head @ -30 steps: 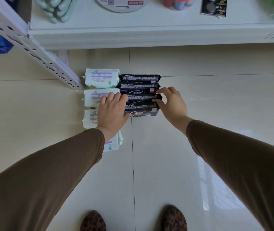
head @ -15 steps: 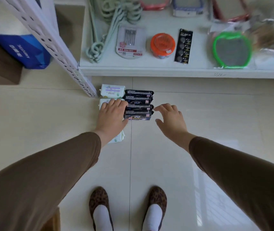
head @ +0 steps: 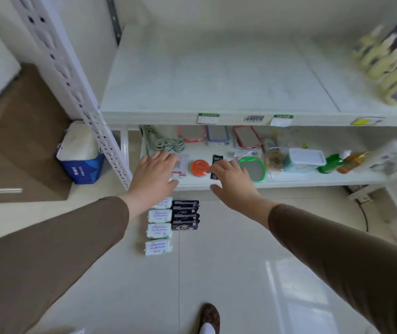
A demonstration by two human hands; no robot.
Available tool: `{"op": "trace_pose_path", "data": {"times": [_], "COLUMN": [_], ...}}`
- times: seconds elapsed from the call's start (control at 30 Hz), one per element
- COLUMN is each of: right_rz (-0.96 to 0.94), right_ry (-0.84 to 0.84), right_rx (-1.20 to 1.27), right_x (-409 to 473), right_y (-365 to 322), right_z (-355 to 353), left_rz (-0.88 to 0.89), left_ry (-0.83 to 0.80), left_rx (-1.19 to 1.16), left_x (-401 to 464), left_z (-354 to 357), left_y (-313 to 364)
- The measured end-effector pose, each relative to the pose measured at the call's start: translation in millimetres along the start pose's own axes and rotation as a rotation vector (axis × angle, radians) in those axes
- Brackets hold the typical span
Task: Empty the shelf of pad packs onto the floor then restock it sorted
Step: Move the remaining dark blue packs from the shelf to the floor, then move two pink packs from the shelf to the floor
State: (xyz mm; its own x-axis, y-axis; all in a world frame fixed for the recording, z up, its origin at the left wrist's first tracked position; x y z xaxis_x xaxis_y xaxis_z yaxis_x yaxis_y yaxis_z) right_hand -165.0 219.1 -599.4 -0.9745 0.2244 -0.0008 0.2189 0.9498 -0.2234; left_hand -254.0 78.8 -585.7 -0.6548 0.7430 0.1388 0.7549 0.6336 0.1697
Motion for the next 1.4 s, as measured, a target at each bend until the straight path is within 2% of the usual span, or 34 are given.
{"op": "trace_pose_path", "data": {"times": [0.37, 0.67, 0.97, 1.2, 1.4], "right_rz": [-0.065, -0.037, 0.004, -0.055, -0.14], "right_ry": [0.308, 0.48, 0.593, 0.627, 0.642], "right_rx": [-0.106, -0.159, -0.16, -0.142, -0.135], "right_x": [-56, -106, -109, -70, -15], "right_y": [-77, -83, -36, 24, 61], "right_z": [-312, -488, -601, -662, -700], "left_rz": [0.06, 0.118, 0.193, 0.185, 0.12], "left_ry": [0.126, 0.244, 0.344, 0.374, 0.397], "left_rx": [0.037, 0.088, 0.078, 0.131, 0.132], "left_x": [9, 12, 69, 152, 215], "left_z": [-305, -474, -560, -585, -599], "left_y": [80, 139, 205, 254, 264]}}
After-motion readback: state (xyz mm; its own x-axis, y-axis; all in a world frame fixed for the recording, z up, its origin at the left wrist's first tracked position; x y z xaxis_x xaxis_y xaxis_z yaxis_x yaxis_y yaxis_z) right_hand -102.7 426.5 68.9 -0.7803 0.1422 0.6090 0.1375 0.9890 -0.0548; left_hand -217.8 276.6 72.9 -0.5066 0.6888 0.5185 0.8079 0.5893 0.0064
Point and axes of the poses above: each hand's wrist, its own x-axis towards the middle knuckle, its own z-axis out of the palm, y = z × x, the point moved 10 cm from there along x, towards the middle knuckle, and after that the axes turned 4 degrees about y, right-handed, at the moved point
